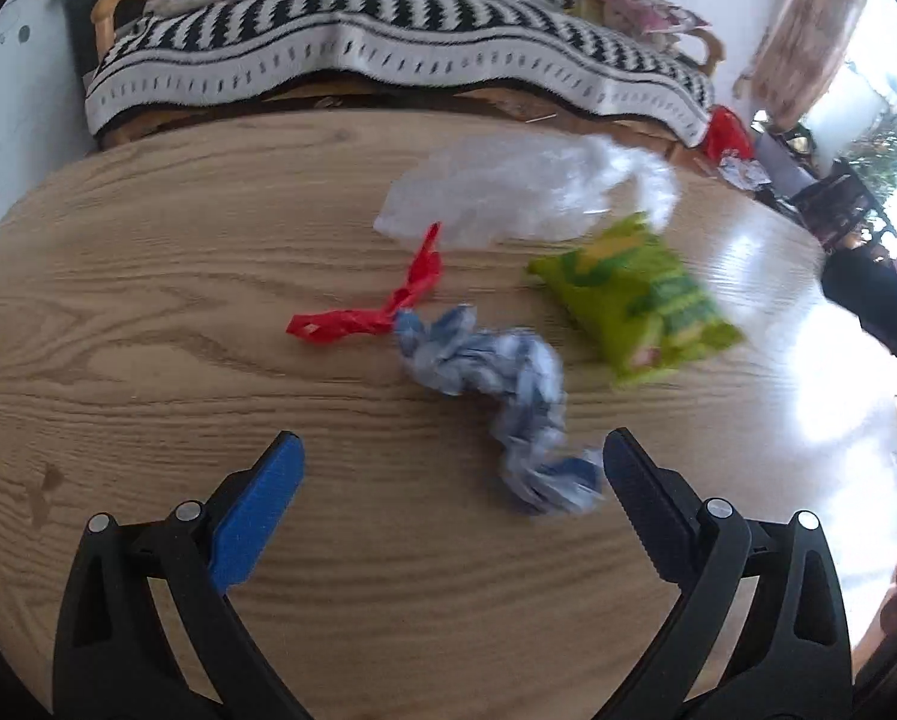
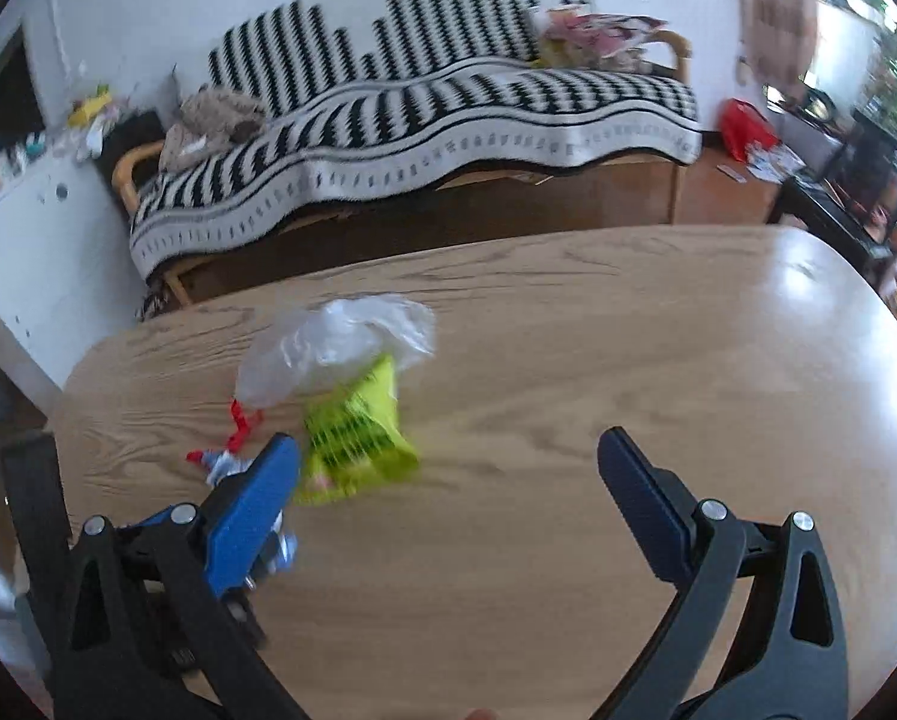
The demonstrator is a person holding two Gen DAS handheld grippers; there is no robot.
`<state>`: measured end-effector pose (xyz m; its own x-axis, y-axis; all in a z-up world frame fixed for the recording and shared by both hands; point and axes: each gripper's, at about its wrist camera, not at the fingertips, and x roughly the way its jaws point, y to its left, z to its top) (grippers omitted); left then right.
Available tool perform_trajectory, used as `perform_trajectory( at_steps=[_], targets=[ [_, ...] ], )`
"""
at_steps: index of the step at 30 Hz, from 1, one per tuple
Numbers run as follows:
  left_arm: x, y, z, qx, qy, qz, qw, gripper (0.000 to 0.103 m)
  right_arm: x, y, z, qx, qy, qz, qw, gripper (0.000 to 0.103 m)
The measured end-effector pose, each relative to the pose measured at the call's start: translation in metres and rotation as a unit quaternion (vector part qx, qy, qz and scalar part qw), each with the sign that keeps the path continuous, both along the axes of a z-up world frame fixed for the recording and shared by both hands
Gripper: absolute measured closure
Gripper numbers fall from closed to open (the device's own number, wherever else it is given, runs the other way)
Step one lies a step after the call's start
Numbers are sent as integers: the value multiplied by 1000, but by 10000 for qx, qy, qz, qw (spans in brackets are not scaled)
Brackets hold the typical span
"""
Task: Collect trash
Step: 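Grasp the crumpled foil with left tool while right grasps the yellow popcorn bag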
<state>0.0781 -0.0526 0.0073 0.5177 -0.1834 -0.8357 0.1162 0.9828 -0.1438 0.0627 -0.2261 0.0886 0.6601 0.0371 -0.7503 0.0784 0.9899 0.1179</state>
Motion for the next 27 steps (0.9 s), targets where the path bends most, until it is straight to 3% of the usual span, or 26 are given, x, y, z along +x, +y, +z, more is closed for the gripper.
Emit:
perform_trajectory(
  at_steps=[7, 9, 10, 11, 13, 14, 17, 21, 27],
  targets=[
    [11, -9, -2, 372, -166, -466, 9981, 6, 42, 40, -52, -308, 476, 567, 9968, 8],
    [13, -12, -3, 363, -213, -578, 9974, 6, 45, 46, -56, -408, 477, 661, 9958, 15],
    [14, -13, -4, 322, -252, -633, 9972, 6, 47, 46, -59, -359, 515, 693, 9956, 32],
    [14, -13, -4, 242, -304, -676, 9970, 13, 47, 45, -60, -268, 537, 674, 9959, 39],
    [9, -17, 0, 305, -517, -796, 9950, 58, 46, 37, -62, 124, 593, 662, 9960, 42],
    [7, -18, 0, 341, -510, -823, 9947, 63, 44, 36, -63, 267, 590, 726, 9953, 43],
    [5, -14, 5, -72, -329, -845, 9959, 65, 33, 34, -60, 277, 488, 759, 9955, 44],
    [-6, -12, 21, 20, -601, -882, 9943, 65, 10, 30, -46, 142, 218, 717, 9971, 44],
    [-20, -3, 21, 9, -533, -800, 9954, 64, -7, 26, -26, 179, 26, 768, 9969, 44]
  ],
)
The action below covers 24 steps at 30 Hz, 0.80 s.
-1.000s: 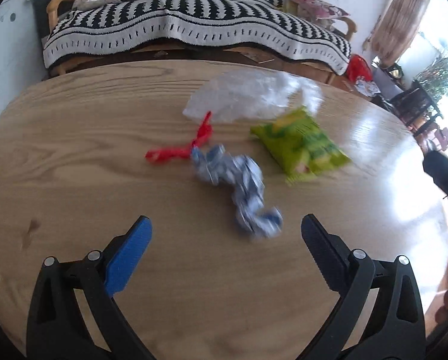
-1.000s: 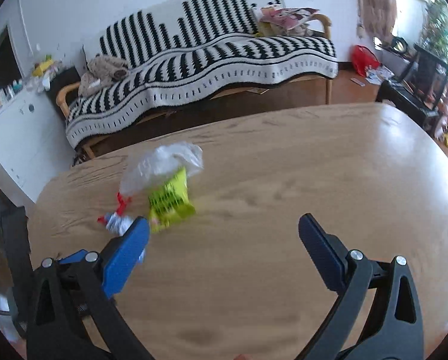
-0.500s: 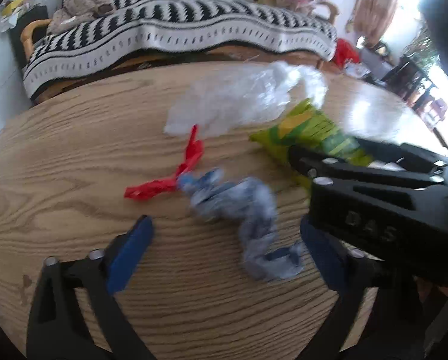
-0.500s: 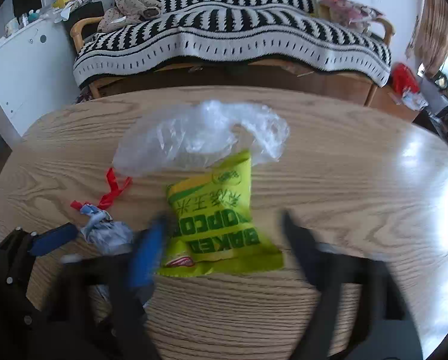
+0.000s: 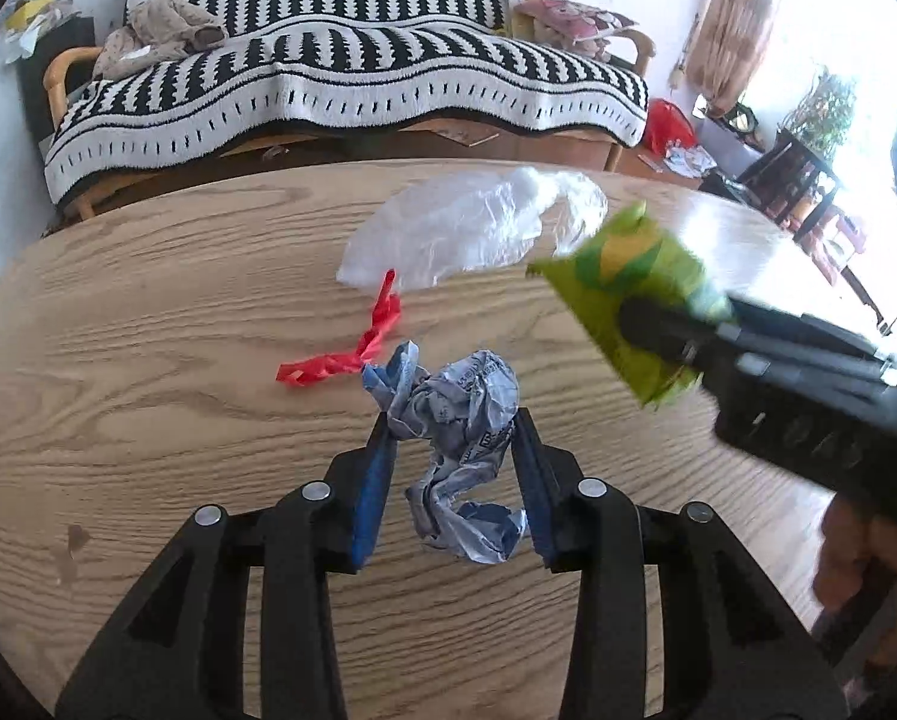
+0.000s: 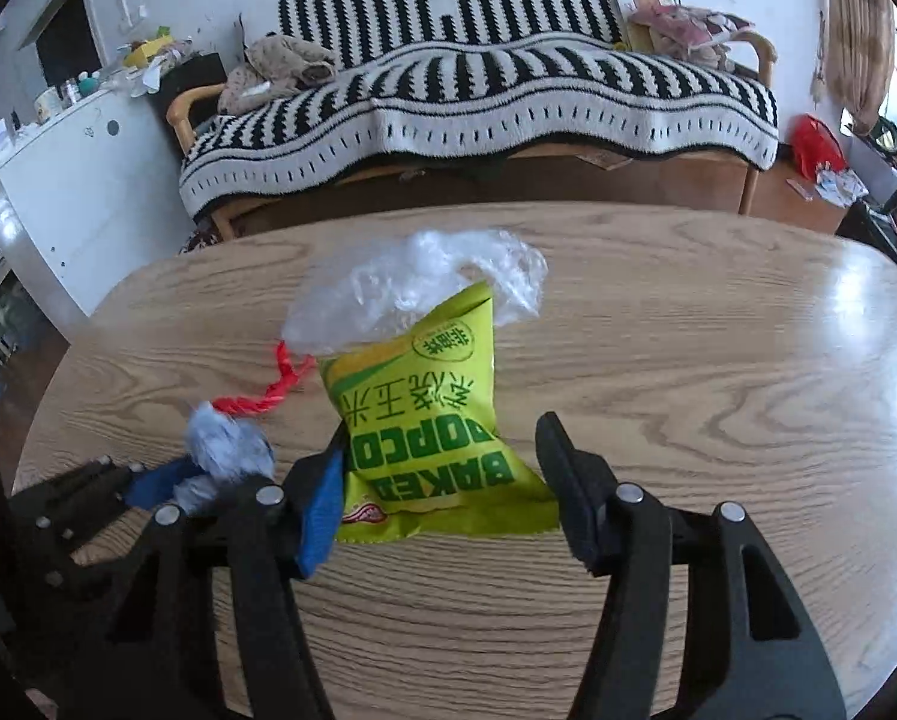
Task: Collect trash
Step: 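Grasp the crumpled foil with left tool while right grasps the yellow popcorn bag, then carry the foil and popcorn bag over the bin and open both tools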
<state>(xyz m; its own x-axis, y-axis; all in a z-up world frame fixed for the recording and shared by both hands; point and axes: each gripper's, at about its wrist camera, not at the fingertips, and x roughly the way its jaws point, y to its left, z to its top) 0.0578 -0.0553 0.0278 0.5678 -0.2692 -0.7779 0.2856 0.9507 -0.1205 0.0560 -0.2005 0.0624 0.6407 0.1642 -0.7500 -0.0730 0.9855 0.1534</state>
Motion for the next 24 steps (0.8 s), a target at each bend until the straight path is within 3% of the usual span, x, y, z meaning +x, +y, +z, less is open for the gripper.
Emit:
perform_trajectory(
  at_steps=[3, 13, 24],
  targets=[
    [0, 5, -2, 170, -35, 58, 9998, 64, 3, 1, 0, 96, 44, 51, 9999, 44],
    [14, 7, -4, 179, 35, 177, 9997, 64, 11, -9, -15, 96, 177, 57, 9998, 44],
    [13, 3, -4, 238, 33, 128, 9996, 64, 8, -1, -11, 2, 111, 112, 9999, 43]
  ],
)
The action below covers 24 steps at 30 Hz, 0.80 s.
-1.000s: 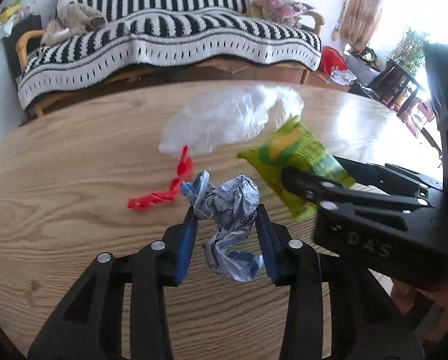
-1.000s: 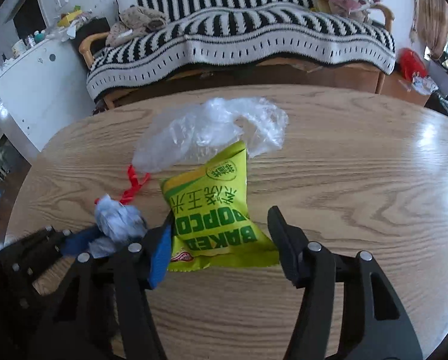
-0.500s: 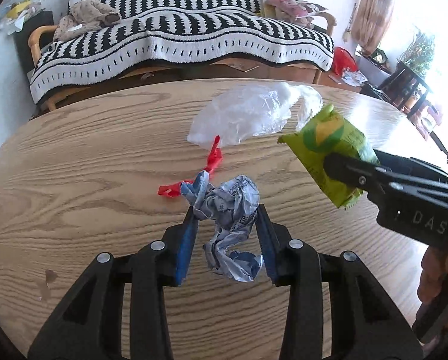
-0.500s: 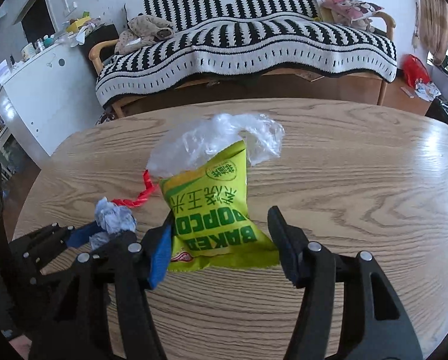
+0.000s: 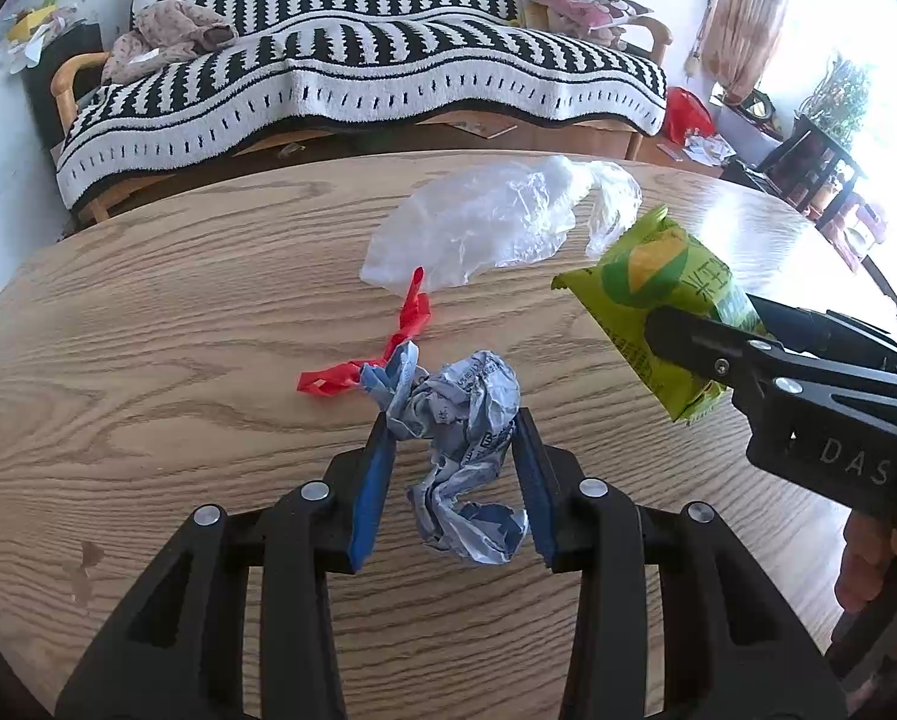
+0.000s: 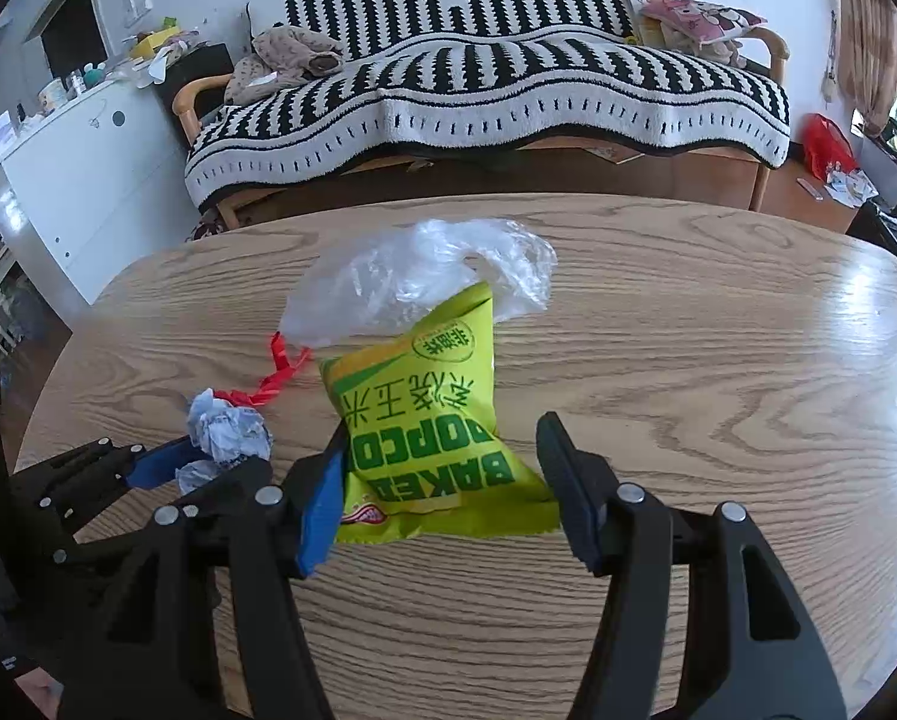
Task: Collect trash
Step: 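Carry the foil and popcorn bag over the bin and open both tools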
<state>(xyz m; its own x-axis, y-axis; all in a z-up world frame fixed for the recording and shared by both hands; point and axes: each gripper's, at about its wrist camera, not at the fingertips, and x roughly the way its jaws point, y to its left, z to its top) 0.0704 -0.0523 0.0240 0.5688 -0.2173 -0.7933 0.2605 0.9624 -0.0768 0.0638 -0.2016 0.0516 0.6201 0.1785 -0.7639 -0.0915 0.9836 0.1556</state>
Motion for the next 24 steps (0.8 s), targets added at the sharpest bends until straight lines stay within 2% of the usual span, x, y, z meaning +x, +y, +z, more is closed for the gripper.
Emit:
perform_trajectory(
  at_steps=[10, 13, 16, 19, 22, 24],
  targets=[
    [-3, 3, 4, -9, -44, -12, 10000, 64, -8, 6, 13, -59, -288, 4, 9996, 43],
    [-5, 1, 10, -90, -88, -27, 9999, 64, -11, 7, 18, -56, -387, 3, 9992, 43],
    [-14, -3, 25, -296, -152, -160, 9993, 64, -17, 3, 39, 58, -577, -69, 9983, 43],
    [-34, -8, 56, -635, -447, -298, 9965, 64, -47, -18, 91, 435, -1192, -318, 9914, 43],
    [-73, -23, 89, -807, -742, -504, 9927, 64, -103, -44, 118, 448, -1500, -605, 9858, 43],
    [-110, -46, 103, -859, -733, -947, 9891, 64, -143, -64, 127, 294, -1540, -750, 9848, 43]
  ],
)
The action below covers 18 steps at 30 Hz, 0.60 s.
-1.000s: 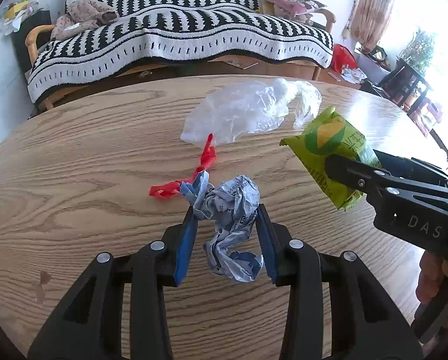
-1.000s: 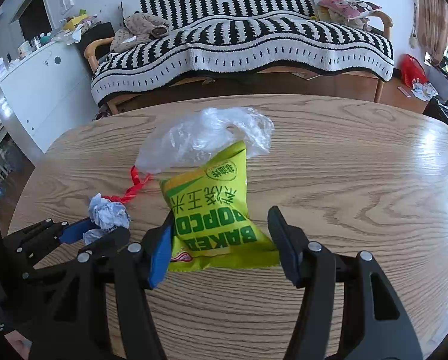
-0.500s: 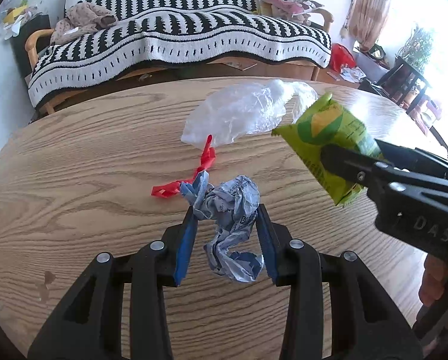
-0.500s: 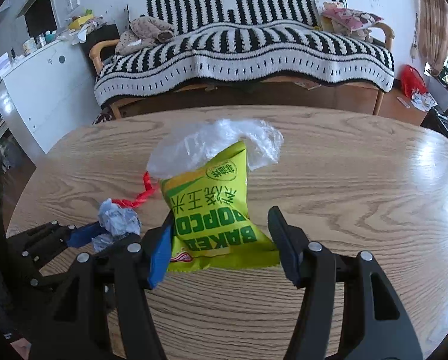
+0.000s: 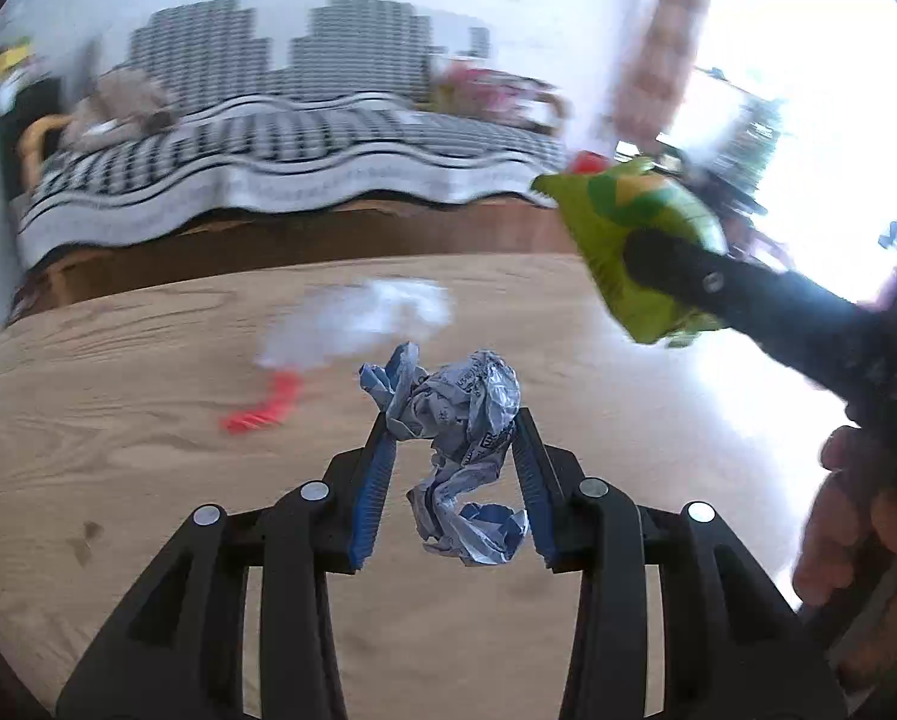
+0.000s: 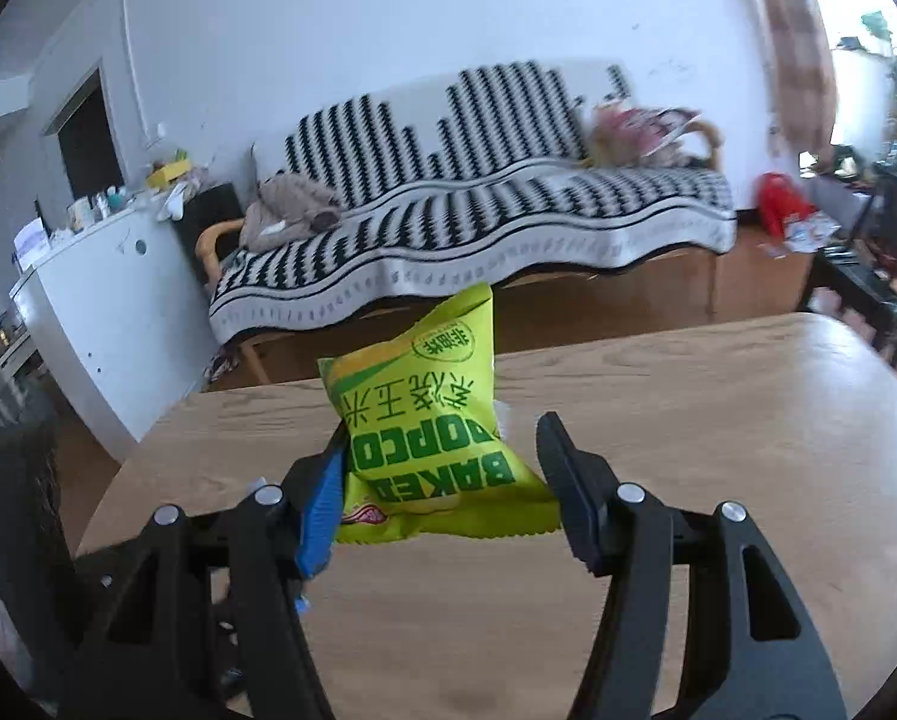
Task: Collect trash
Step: 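Carry the foil and popcorn bag over the bin and open both tools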
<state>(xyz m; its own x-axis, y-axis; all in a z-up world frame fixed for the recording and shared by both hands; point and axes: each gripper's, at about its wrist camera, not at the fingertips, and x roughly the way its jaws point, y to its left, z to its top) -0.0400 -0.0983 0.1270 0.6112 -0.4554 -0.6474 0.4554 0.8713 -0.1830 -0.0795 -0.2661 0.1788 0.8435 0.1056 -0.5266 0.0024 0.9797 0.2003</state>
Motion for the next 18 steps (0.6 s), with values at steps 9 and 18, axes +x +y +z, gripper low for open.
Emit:
perform_trajectory(
  at_steps=[9, 18],
  targets=[
    [-148, -137, 4, -2, 394, -1941, 9802, 64, -199, -124, 10, -67, 13, -1297, 9915, 43],
    [-236, -247, -134, 699, 1782, -2489, 9494, 64, -319, -223, -157, 1368, 1636, -2184, 9523, 43]
  ],
)
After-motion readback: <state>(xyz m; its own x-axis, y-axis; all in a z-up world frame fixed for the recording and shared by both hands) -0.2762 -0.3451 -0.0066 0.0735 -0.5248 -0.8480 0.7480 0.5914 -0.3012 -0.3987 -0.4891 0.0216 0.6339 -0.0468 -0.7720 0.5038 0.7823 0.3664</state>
